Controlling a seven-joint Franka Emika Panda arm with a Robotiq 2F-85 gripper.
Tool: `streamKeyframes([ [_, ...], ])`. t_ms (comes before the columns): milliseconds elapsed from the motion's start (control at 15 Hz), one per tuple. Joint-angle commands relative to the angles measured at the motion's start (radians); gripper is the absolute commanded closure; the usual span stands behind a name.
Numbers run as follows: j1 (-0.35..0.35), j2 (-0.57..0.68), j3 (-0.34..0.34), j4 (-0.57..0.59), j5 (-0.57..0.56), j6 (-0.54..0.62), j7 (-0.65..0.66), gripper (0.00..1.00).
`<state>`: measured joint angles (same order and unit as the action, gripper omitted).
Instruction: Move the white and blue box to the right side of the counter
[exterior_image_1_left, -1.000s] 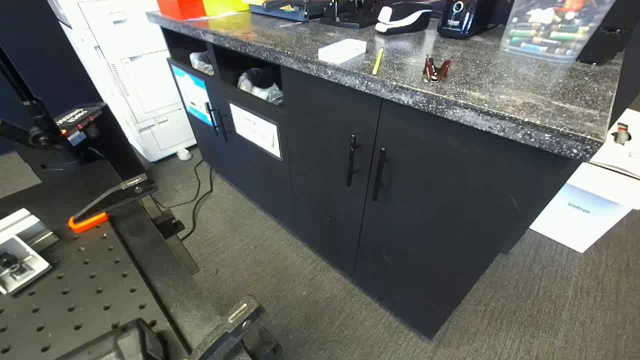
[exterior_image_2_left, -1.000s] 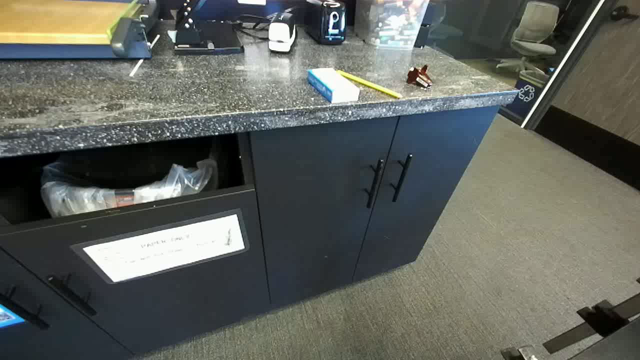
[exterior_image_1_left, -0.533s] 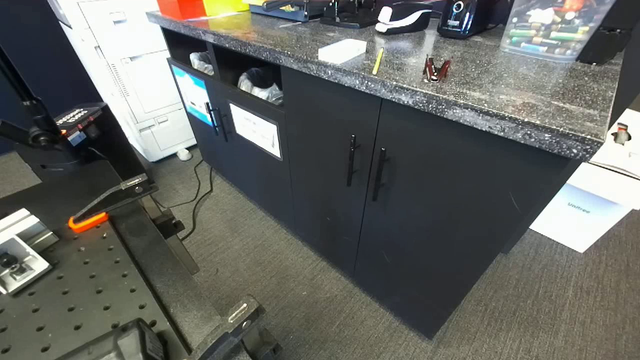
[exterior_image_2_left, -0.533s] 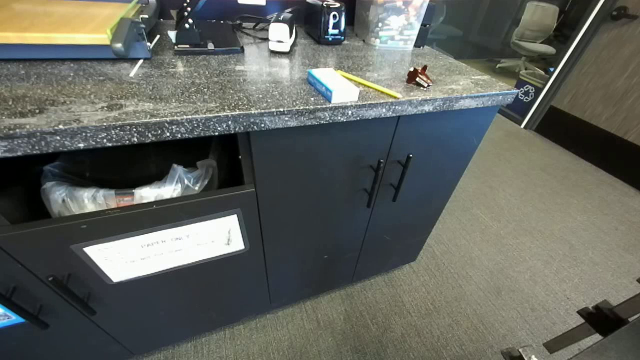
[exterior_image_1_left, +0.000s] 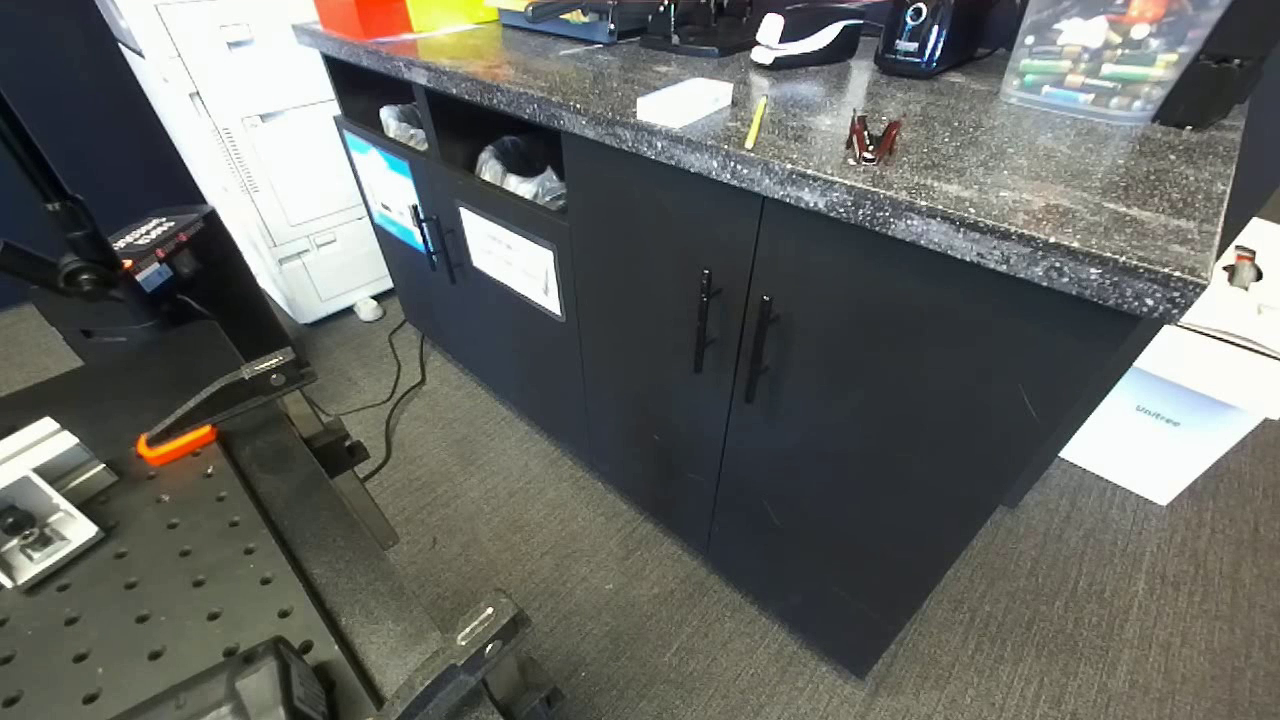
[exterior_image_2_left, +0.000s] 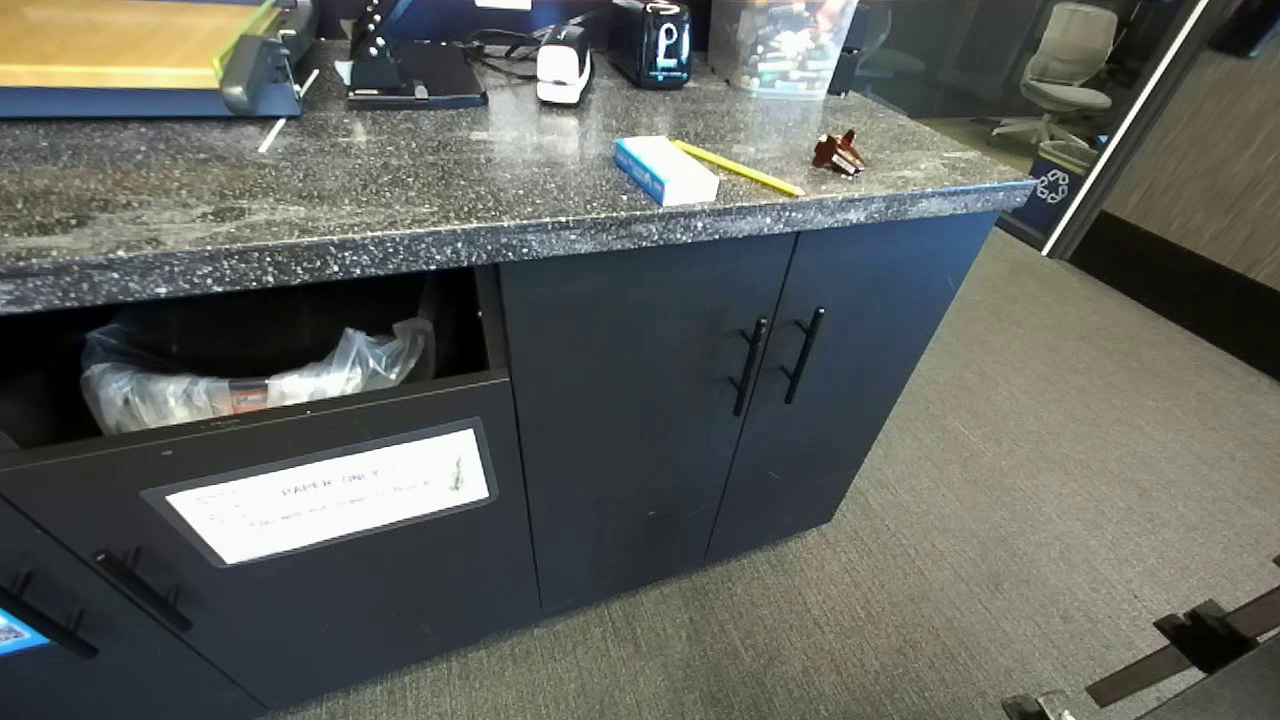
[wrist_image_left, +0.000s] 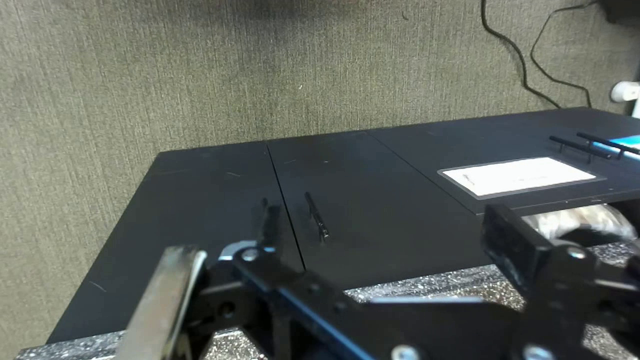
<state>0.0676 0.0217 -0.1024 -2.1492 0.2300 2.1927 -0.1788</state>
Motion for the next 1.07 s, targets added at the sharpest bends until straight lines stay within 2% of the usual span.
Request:
streamKeyframes([
  [0, -0.015, 0.245, 0.066, 0.247, -0.001, -0.023, 0.078, 0.00],
  [400, 0.021, 0.574, 0.125, 0.598, -0.085, -0.023, 0.221, 0.00],
  [1000, 0.113, 0.931, 0.125, 1.073, -0.181, -0.080, 0.333, 0.00],
])
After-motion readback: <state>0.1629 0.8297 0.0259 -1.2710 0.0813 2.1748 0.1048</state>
